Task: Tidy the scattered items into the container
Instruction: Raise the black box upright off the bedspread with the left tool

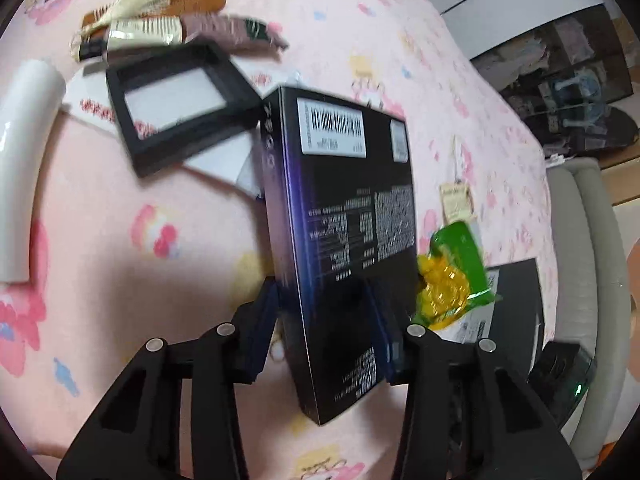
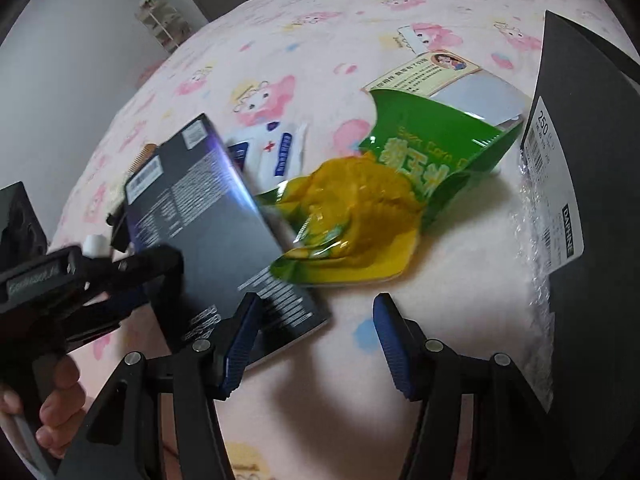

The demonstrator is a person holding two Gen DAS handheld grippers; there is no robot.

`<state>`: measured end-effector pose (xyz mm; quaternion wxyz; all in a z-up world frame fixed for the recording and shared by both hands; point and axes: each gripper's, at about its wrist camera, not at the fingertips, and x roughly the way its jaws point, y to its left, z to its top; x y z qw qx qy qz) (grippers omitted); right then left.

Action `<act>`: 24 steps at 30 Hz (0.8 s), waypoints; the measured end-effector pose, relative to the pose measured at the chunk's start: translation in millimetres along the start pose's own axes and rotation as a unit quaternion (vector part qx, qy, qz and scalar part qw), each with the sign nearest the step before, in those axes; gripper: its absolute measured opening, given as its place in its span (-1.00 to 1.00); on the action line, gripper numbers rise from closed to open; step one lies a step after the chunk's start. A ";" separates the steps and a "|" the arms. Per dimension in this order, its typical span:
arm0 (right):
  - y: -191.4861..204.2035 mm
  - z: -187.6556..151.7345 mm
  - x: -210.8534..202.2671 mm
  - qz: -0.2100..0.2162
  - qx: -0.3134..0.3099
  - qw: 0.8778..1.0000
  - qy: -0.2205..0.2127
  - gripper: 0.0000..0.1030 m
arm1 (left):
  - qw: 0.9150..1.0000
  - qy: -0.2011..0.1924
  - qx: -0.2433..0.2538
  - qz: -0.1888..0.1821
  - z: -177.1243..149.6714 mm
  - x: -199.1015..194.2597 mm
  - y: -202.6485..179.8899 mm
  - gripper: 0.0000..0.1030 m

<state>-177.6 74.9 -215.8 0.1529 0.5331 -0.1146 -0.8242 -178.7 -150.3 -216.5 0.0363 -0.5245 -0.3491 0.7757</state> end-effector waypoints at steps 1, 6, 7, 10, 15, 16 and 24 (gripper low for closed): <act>3.1 -1.5 -0.7 0.012 -0.007 1.000 0.004 0.06 | 1.000 -0.005 0.000 -0.002 0.4 -1.7 -0.1 -0.20; 14.5 -9.5 -4.0 0.043 -0.024 0.999 0.022 0.07 | 1.000 -0.017 0.005 -0.003 -3.0 -13.5 -1.9 -0.20; 14.6 -9.6 -6.8 0.029 -0.024 0.999 0.012 0.07 | 1.000 -0.015 0.007 0.003 -4.0 -14.0 -1.8 -0.20; 7.1 -7.7 -13.8 0.001 -0.016 1.000 -0.013 0.07 | 0.999 0.005 0.019 0.026 -4.8 -6.8 -4.2 -0.20; -3.0 -9.5 -5.2 0.046 0.014 0.999 0.007 0.06 | 0.999 0.020 0.025 0.025 -6.1 0.3 -5.6 -0.31; -0.7 -9.4 -4.8 0.052 0.013 0.999 0.008 0.06 | 0.999 0.021 0.027 0.022 -7.2 -0.6 -6.0 -0.31; 21.1 -20.1 -17.3 0.052 -0.033 0.997 0.036 0.07 | 0.998 0.030 0.035 0.038 -14.4 -6.1 -8.7 -0.29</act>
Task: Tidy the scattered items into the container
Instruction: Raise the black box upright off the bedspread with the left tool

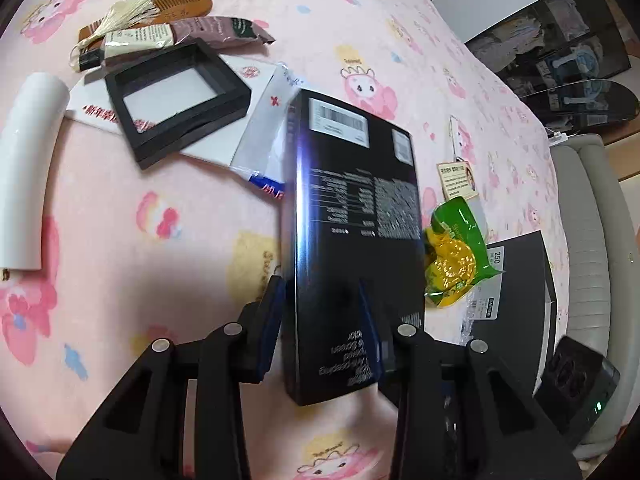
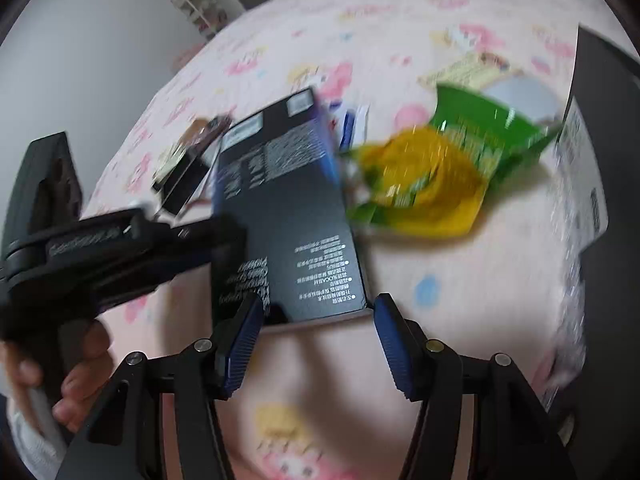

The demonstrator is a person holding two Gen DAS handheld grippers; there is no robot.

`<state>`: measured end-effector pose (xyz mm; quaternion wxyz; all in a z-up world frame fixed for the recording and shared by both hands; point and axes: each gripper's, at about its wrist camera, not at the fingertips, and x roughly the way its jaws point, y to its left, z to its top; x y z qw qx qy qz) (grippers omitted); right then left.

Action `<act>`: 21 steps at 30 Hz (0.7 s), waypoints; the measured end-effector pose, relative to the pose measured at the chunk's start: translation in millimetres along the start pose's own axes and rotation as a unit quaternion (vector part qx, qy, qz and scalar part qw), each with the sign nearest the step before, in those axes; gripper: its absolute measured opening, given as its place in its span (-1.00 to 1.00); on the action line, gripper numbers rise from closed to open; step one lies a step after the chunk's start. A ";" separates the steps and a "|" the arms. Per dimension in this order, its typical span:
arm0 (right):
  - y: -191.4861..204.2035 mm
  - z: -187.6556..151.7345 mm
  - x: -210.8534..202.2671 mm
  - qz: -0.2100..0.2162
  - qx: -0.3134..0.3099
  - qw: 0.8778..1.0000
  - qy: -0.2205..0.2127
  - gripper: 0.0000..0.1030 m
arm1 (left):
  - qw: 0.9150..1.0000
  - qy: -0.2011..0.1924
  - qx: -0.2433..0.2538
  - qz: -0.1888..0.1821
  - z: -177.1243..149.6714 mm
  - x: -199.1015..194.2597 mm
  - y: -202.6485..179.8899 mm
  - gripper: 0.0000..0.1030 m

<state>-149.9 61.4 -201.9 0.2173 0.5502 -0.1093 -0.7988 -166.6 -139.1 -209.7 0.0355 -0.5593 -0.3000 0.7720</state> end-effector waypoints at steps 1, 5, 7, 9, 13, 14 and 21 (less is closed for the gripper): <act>5.7 -4.2 -3.8 -0.001 -0.013 1.000 0.005 0.07 | 1.000 0.012 0.000 0.003 -1.8 1.8 0.5 -0.25; 22.1 -14.2 -13.2 -0.029 -0.061 0.998 0.013 0.07 | 0.997 0.060 -0.042 -0.022 -3.1 12.6 14.1 -0.17; 21.6 -6.3 -17.5 -0.060 -0.069 0.996 0.005 0.07 | 0.998 0.033 -0.041 -0.023 2.1 6.1 14.2 -0.17; 18.4 6.6 -20.7 -0.080 -0.069 0.994 -0.004 0.07 | 0.999 0.005 -0.030 -0.015 7.4 0.5 11.1 -0.17; 14.5 31.8 -13.2 -0.078 -0.064 0.995 -0.003 0.07 | 1.000 -0.002 -0.014 -0.007 13.8 5.4 7.8 -0.17; 15.2 37.2 -6.4 -0.087 -0.069 0.994 0.001 0.07 | 1.000 0.002 -0.017 -0.013 15.1 7.7 9.3 -0.17; 19.2 55.5 21.9 -0.114 -0.068 0.991 0.010 0.09 | 0.997 0.007 -0.050 -0.058 26.8 15.3 21.6 -0.10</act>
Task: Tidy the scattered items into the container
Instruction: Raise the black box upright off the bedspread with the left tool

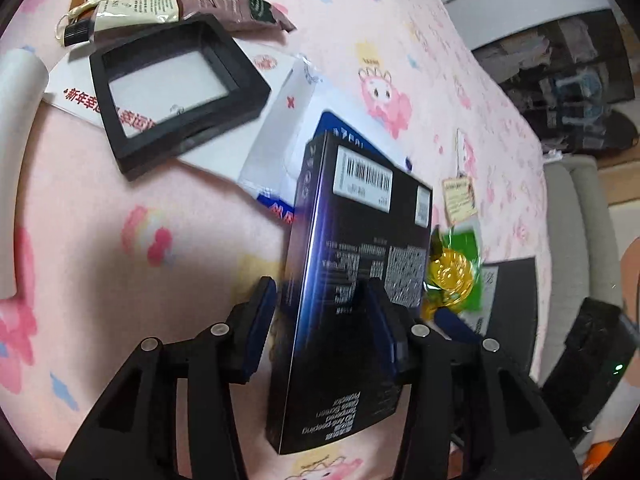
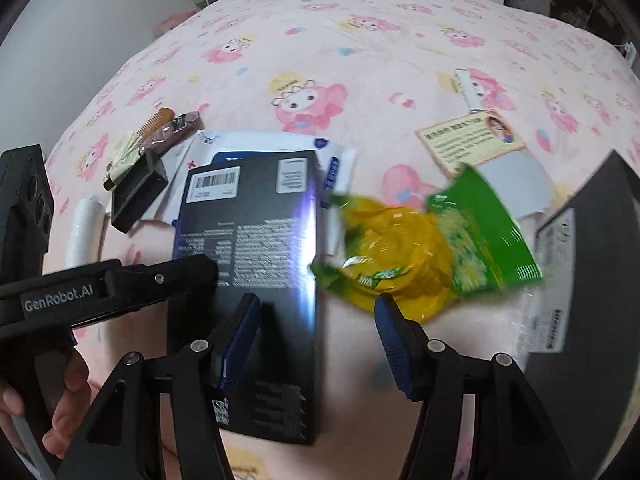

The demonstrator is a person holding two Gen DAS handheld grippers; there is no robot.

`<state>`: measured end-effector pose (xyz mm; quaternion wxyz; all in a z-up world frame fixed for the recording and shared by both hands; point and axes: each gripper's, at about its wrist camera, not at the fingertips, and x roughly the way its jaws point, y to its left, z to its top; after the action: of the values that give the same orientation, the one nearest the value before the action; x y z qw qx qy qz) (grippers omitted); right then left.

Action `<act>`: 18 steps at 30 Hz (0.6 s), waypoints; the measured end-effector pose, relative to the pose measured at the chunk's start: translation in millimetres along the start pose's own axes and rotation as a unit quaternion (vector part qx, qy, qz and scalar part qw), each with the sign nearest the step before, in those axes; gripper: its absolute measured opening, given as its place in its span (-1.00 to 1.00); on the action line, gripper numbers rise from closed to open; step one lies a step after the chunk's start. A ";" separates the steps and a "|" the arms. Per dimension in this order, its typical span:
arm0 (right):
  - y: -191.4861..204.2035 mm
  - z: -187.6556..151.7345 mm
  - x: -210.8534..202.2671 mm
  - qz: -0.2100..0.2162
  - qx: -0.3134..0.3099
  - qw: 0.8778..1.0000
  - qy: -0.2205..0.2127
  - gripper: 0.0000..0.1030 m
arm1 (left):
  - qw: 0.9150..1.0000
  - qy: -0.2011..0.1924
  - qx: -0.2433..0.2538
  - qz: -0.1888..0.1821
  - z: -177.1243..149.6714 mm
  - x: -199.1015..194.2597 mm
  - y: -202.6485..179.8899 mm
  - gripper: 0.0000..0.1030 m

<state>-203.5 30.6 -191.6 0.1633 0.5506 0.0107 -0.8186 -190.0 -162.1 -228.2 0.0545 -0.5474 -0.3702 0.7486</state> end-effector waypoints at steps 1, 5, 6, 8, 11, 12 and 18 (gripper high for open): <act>0.5 2.1 2.2 0.008 0.000 1.000 0.000 0.09 | 1.000 0.001 -0.005 -0.004 3.1 1.3 0.7 -0.10; 0.7 8.6 10.1 0.054 0.014 0.998 0.001 0.09 | 1.000 0.005 -0.016 -0.019 13.5 7.7 -0.5 -0.09; 1.7 9.2 9.3 0.061 0.017 0.998 -0.001 0.09 | 1.000 0.004 -0.013 -0.020 15.0 8.9 -2.0 -0.09; 5.4 9.0 4.4 0.056 0.016 0.998 -0.007 0.09 | 1.000 0.000 -0.002 -0.019 15.5 7.0 -6.7 -0.09; 7.5 9.5 -5.5 0.050 0.010 0.999 -0.017 0.09 | 0.999 -0.014 0.013 -0.034 14.1 2.2 -14.4 -0.09; 7.6 10.5 -10.1 0.050 0.008 0.998 -0.024 0.09 | 0.999 -0.020 0.016 -0.043 14.3 -0.5 -16.5 -0.09; 12.6 17.0 -45.0 0.032 -0.013 0.996 -0.082 0.09 | 0.991 -0.063 0.047 -0.112 11.4 -23.5 -33.5 -0.06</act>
<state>-199.9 26.9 -142.2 0.1967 0.4799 -0.0101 -0.8549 -201.3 -155.0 -187.9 0.1408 -0.4507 -0.3961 0.7875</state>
